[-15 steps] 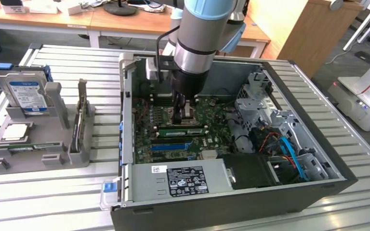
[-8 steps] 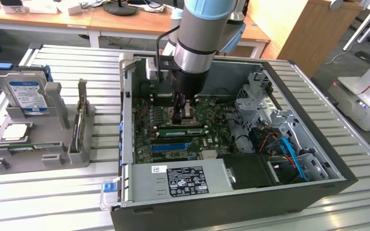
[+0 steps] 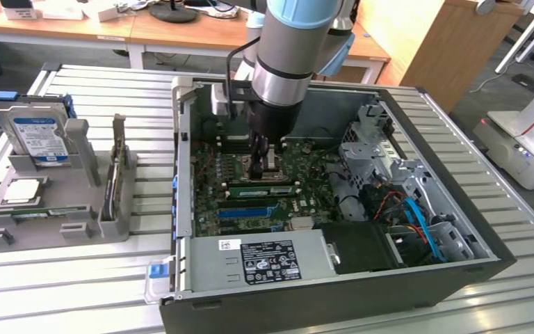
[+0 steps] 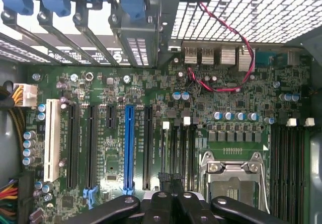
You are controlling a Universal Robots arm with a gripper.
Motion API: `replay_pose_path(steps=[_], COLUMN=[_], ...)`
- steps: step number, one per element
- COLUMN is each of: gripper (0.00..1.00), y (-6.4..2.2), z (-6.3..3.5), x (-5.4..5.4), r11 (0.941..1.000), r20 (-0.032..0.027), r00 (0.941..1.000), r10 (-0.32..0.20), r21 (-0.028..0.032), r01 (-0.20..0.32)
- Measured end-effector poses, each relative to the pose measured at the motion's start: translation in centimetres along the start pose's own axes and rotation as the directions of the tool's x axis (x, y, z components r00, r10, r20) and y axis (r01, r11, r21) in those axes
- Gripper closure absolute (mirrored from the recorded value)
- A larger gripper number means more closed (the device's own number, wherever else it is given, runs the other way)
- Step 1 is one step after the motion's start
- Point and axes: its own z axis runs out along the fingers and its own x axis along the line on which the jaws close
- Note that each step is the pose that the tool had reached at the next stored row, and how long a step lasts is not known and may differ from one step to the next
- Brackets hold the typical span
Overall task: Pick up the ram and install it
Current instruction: 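Press down the ram until it locks into place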
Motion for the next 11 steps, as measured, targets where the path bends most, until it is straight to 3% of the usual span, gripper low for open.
replay_pose_path(steps=[11], gripper=[0.89], y=[-2.41], z=[-0.07], x=[0.2], r11=[1.0000], r20=[0.0003], r00=[1.0000], r10=[0.000], r21=[-0.0021], r01=[0.000])
